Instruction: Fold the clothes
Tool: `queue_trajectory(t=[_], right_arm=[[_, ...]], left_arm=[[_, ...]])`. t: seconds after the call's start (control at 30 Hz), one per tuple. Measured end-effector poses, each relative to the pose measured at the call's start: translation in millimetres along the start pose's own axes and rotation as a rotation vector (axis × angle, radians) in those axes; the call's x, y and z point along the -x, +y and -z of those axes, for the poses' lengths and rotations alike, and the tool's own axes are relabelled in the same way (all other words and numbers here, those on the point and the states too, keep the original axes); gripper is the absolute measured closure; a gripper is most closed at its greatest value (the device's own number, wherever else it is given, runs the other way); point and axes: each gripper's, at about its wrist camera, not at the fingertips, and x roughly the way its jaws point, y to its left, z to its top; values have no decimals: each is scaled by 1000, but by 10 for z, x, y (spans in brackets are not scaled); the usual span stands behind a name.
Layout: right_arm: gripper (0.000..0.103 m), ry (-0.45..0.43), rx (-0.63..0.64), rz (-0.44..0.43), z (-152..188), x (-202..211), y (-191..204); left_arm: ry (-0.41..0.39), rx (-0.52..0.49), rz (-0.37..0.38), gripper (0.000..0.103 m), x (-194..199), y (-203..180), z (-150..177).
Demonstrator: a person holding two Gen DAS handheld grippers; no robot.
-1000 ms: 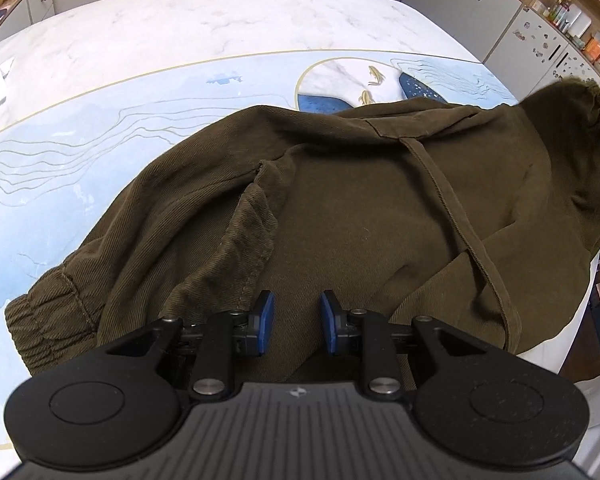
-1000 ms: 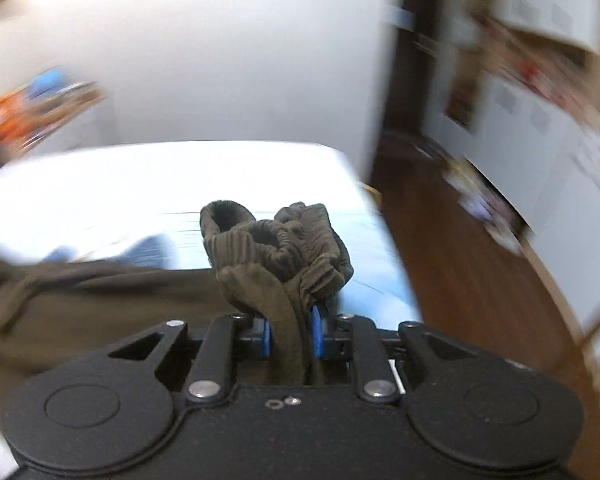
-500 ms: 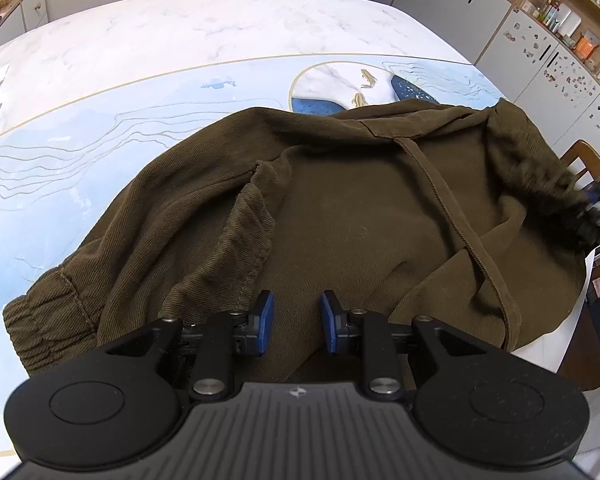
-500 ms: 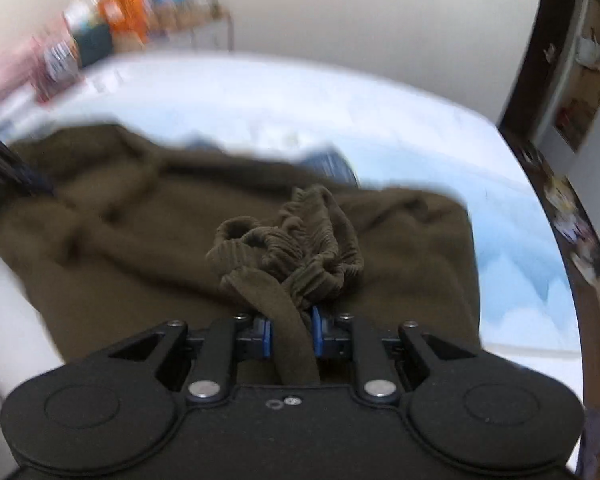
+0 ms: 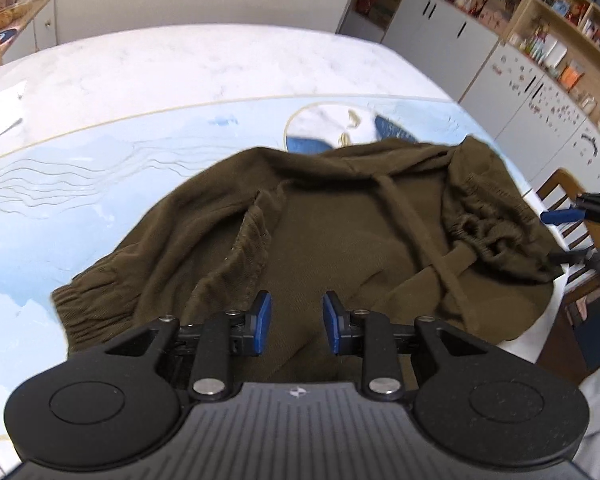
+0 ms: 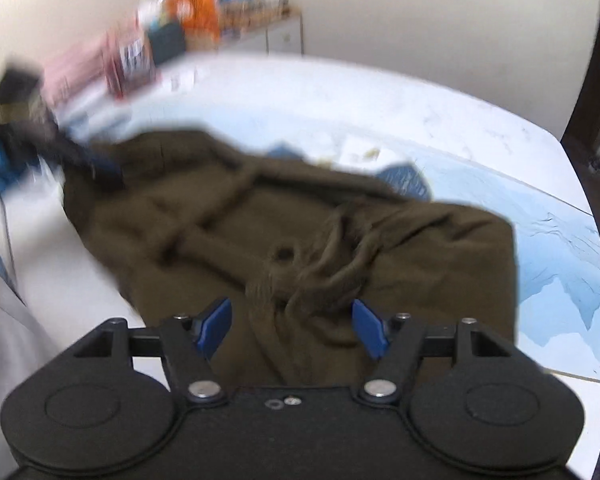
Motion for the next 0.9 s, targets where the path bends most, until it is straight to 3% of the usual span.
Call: queue_trajectory(t=[0.07,0.17,0.23,0.33,0.47,0.57,0.7,0.9], right_arm=[[0,-22,-60,40,-53,69,-193],[0,31,-200,148,-102,-169,-480],[0,68,-340,150,-95,-360,-655],[0,69,-498,80,-48,-530,-674],[0,117,-403,-11,-72,-781,-196],[0,162,-278,45,-38,-960,115],[0,172,-279,39,-44,-976,68],[0,103,-277,30,-152,-737,82]], left_arm=[[-10,10,6,76,49,8,37],[0,13,-1,76,2,9,90],[17,15,-10,76,-44,13,123],[37,0,-4,76,-99,-12,184],[70,10,-25,76,-211,36,281],[61,29,-17,76,-226,84,299],[57,24,-29,76,-231,58,299],[34,43,-41,74,50,33,342]])
